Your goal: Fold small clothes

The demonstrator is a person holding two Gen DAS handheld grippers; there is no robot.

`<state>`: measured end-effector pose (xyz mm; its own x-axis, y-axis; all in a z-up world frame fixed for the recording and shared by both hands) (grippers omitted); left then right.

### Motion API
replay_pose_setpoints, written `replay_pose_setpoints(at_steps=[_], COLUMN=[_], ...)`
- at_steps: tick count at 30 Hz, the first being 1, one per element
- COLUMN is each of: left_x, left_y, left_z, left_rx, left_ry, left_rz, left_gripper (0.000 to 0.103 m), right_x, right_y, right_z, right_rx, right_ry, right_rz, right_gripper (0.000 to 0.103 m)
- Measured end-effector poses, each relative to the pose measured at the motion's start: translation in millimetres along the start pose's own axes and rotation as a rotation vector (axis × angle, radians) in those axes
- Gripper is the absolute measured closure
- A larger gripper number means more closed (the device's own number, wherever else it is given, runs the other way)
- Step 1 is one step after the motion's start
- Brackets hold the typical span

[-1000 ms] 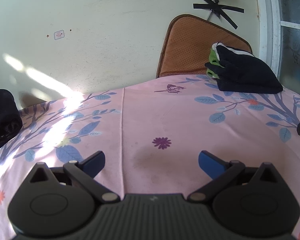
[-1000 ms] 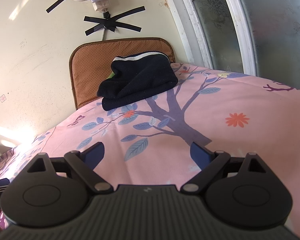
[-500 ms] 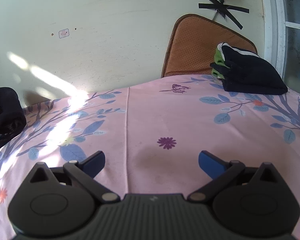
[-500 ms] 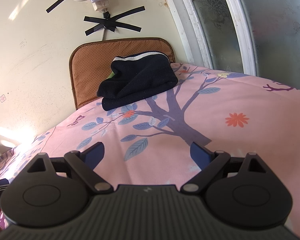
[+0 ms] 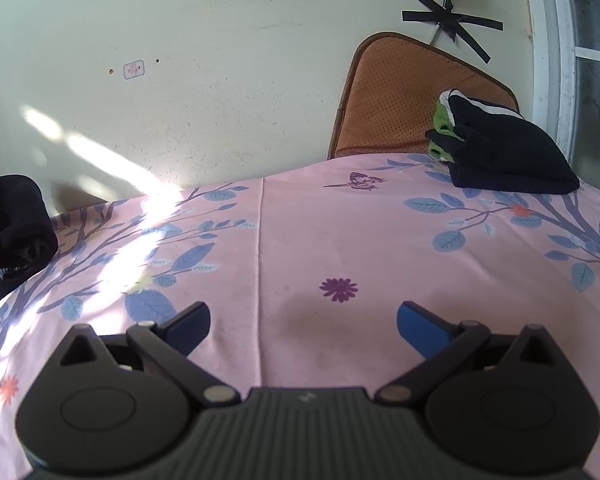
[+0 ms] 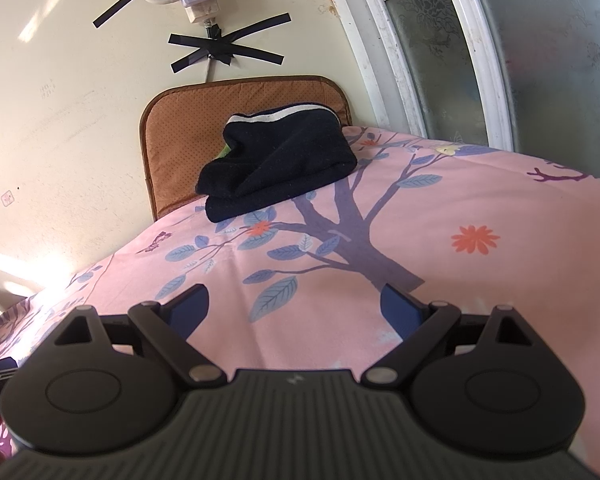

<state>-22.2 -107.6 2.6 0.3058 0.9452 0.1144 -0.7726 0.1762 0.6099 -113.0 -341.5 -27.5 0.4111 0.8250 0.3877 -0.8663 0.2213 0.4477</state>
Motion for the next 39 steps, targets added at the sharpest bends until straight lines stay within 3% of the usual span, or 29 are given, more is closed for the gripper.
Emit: replay_pose_setpoints(at_steps=[23,39], left_x=[-2.0,-3.6], left_y=[4.5,8.9], left_z=[0.3,1.5], left_rx=[-0.027,-0.056], left_ry=[-0.016,-0.023], left_rz=[-0.009,0.04], left_gripper=[0.0,0.0], right_x=[1.9,1.7], right_y=[0.9,0.4], right_z=[-0.2,0.1], right_rx=[0.001,0.0], right_ry=[-0.003,-0.003], right_rz=[-0.002,-0.001], right_gripper=[0.008,0.008])
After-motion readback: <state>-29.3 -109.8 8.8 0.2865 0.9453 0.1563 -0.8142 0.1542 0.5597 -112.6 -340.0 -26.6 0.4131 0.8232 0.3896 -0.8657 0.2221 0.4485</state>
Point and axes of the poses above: each gripper's, at about its wrist camera, not at the fingertips, and y roughly against the way its jaws point, x to its left, z to its top, the point moved 2 cm from there along -y, roughly the way its jaws point, and after that the axes turned 4 degrees about x, right-handed, at the moved point
